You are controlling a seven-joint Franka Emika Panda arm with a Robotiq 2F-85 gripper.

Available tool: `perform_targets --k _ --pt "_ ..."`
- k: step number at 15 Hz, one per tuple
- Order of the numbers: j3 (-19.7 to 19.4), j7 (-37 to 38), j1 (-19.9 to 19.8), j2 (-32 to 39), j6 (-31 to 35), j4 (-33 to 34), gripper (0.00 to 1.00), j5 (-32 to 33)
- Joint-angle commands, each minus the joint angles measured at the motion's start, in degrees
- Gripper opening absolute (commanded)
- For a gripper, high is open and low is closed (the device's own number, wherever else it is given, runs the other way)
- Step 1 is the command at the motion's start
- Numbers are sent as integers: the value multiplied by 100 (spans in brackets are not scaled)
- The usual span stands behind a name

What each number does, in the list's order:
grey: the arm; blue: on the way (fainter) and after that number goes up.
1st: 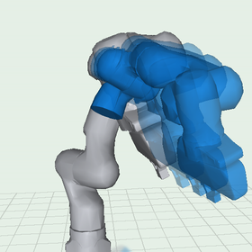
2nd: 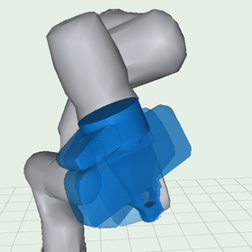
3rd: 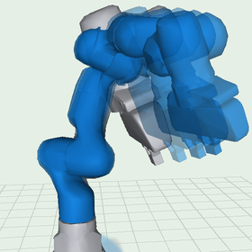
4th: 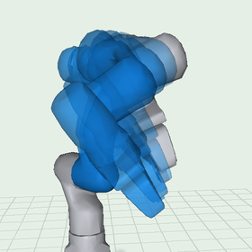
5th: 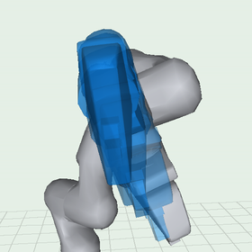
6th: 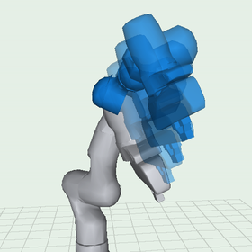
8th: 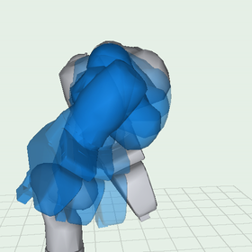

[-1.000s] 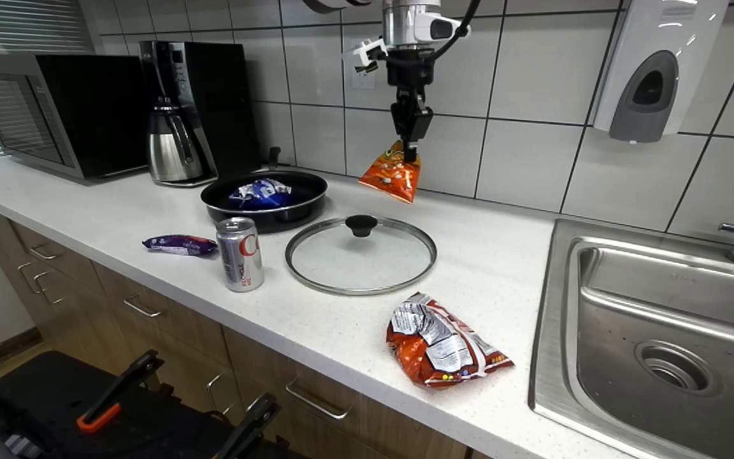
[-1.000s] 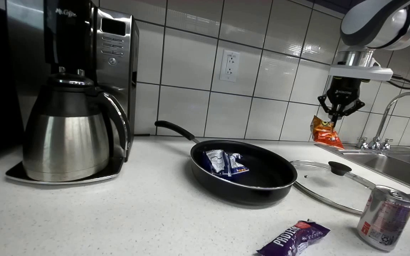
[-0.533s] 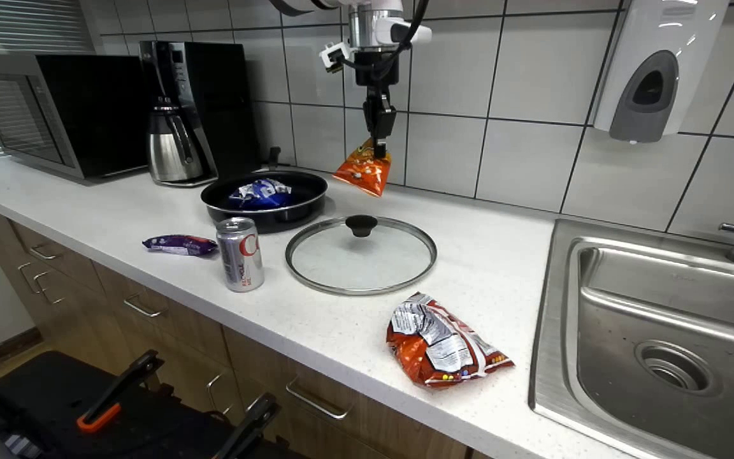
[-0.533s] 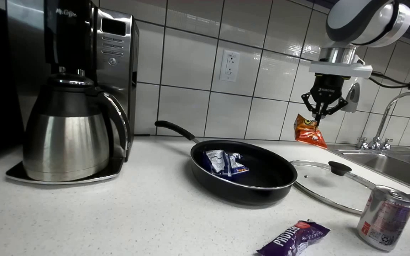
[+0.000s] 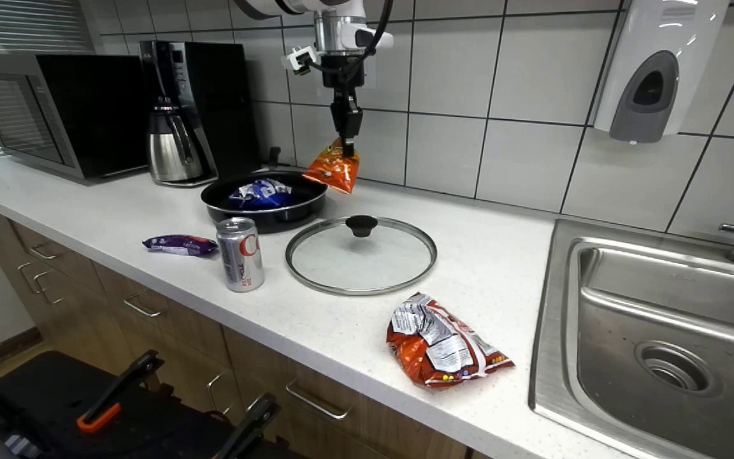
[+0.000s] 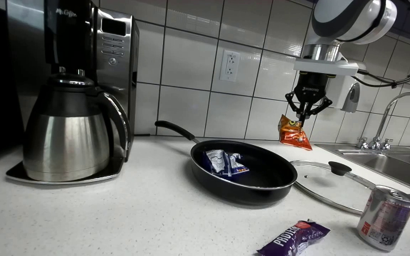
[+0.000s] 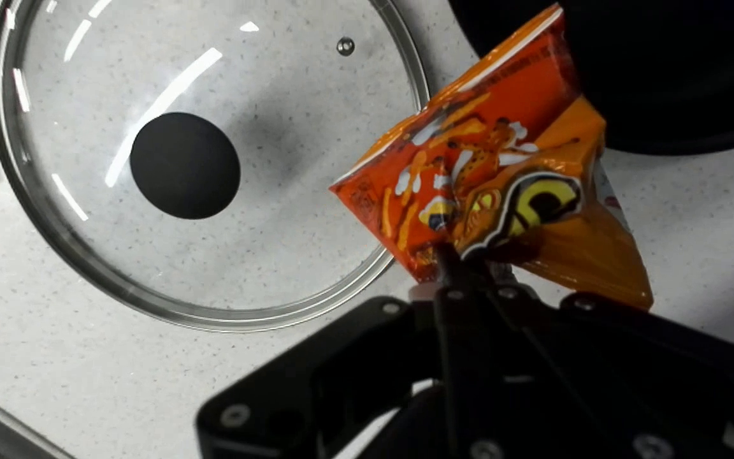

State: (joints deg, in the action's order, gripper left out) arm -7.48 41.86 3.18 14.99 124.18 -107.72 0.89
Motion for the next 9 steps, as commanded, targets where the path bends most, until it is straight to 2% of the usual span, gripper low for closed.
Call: perform_targets --k 1,9 --pt "177 194 59 -131 88 -163 0 35" --pt "429 156 292 35 50 14 0 105"
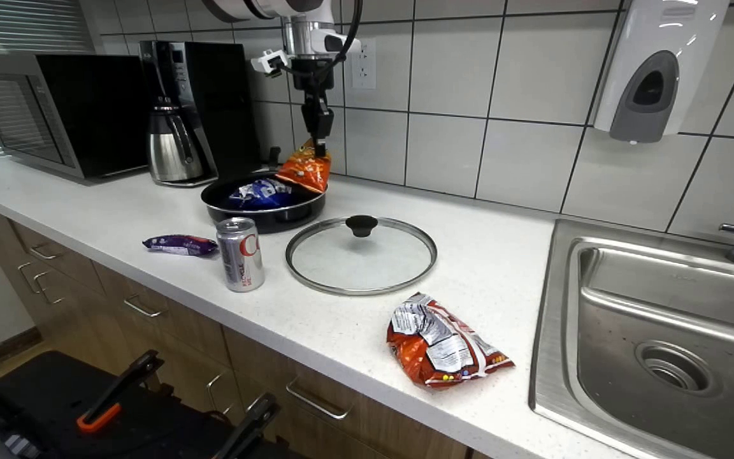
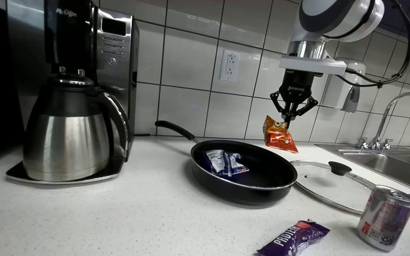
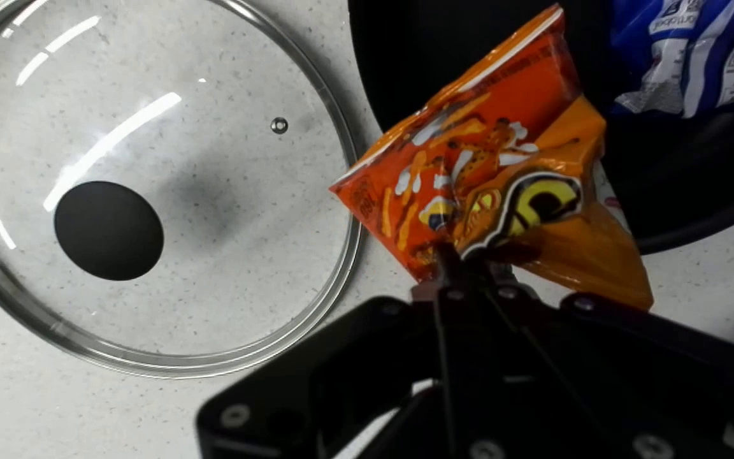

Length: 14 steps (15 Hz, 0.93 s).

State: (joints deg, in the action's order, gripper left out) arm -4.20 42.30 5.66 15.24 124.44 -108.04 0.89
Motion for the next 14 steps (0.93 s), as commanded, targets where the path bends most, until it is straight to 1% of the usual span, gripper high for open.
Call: perform_targets --k 1,6,11,14 --pt "118 116 80 35 23 67 0 126" --pt "207 19 136 318 8 238 0 20" --pt "218 -32 135 611 525 316 0 -113" --pt "243 -87 162 724 677 357 0 -152"
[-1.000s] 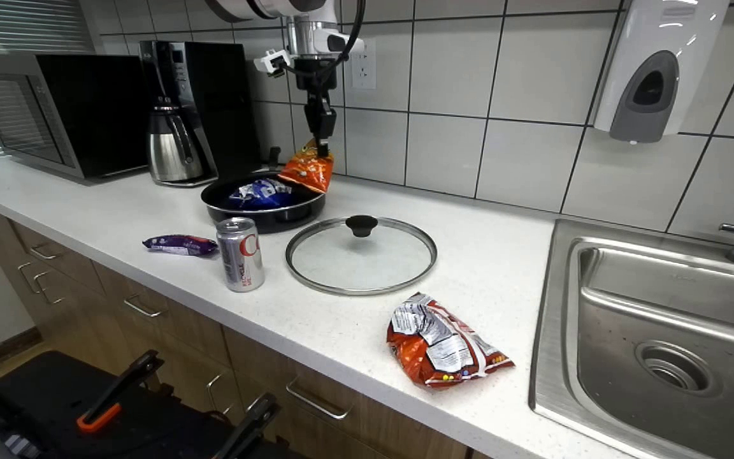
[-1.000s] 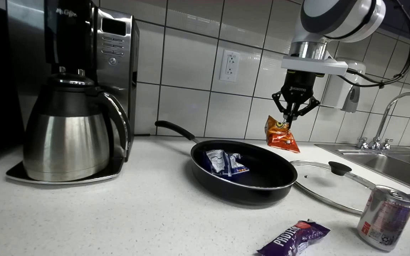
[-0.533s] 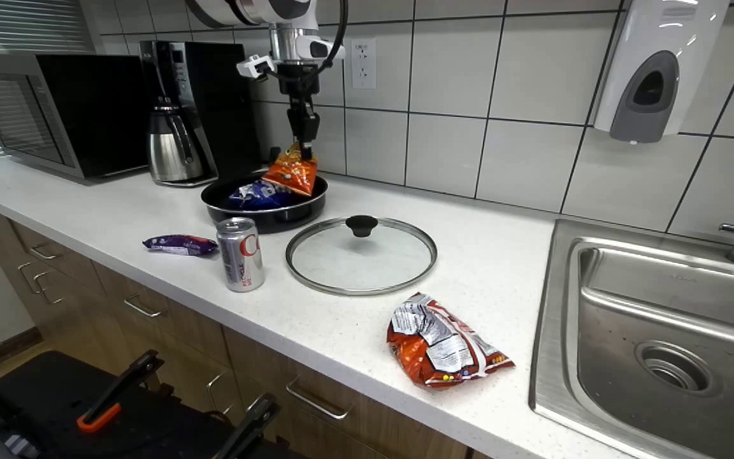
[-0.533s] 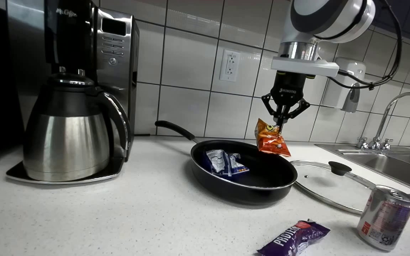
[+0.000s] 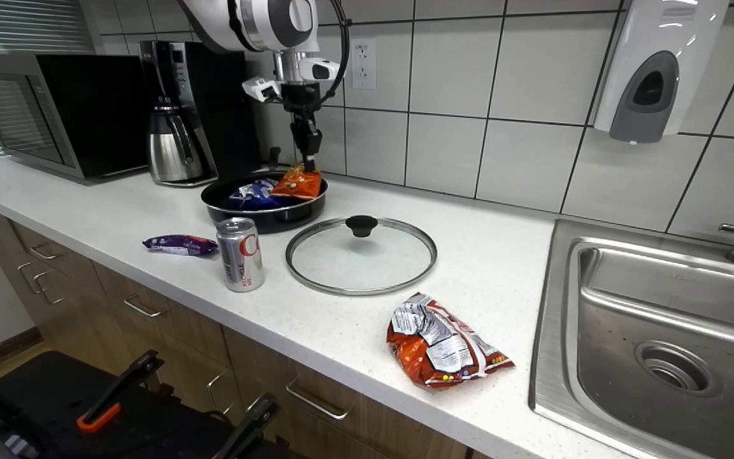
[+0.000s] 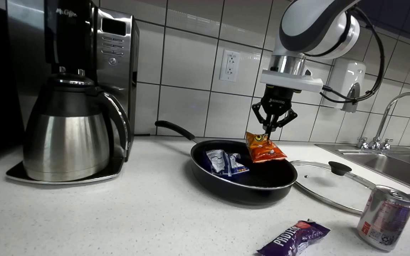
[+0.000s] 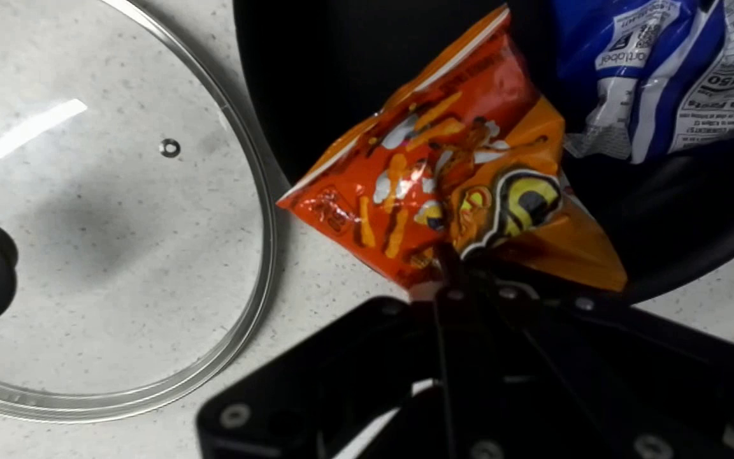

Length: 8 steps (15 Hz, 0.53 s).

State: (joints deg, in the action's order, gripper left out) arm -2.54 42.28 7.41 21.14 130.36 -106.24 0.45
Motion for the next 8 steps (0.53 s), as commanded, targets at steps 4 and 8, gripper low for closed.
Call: perform_targets --k 4,8 --pt "146 -152 23 172 116 188 0 -144" --pt "225 -172 78 213 86 207 0 -169"
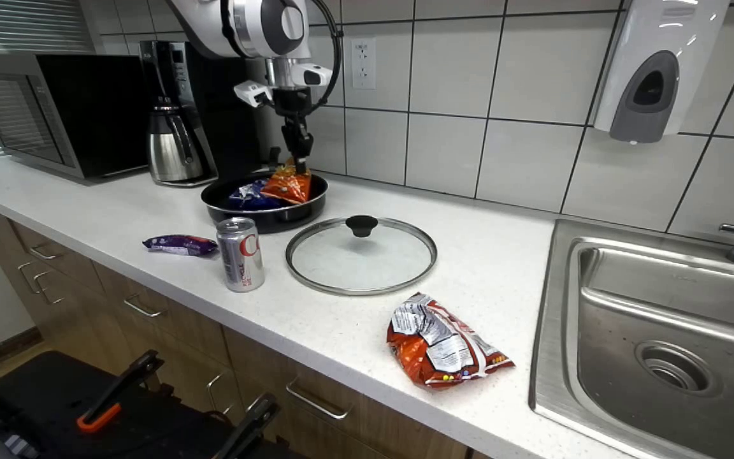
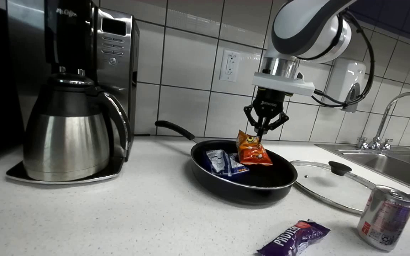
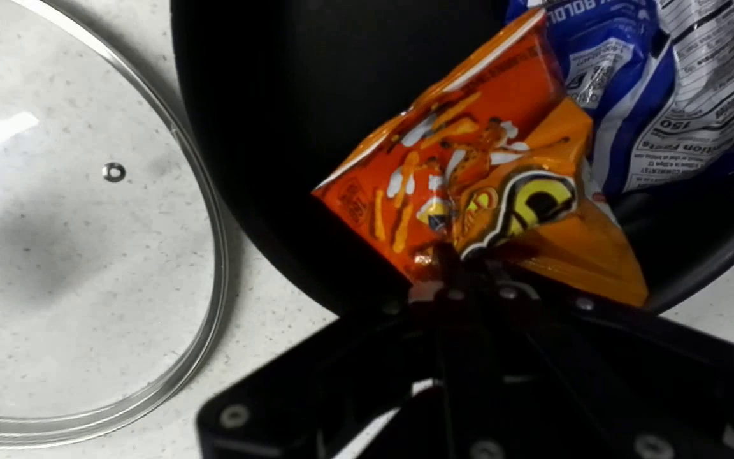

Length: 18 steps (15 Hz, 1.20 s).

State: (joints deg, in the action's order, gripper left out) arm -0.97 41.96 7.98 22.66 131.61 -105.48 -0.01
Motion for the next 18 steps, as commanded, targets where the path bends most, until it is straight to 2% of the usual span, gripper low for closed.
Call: perform_targets --k 1,18 --pt "76 -116 44 75 -30 129 0 -100" --pt "-228 599 341 263 -30 326 0 441"
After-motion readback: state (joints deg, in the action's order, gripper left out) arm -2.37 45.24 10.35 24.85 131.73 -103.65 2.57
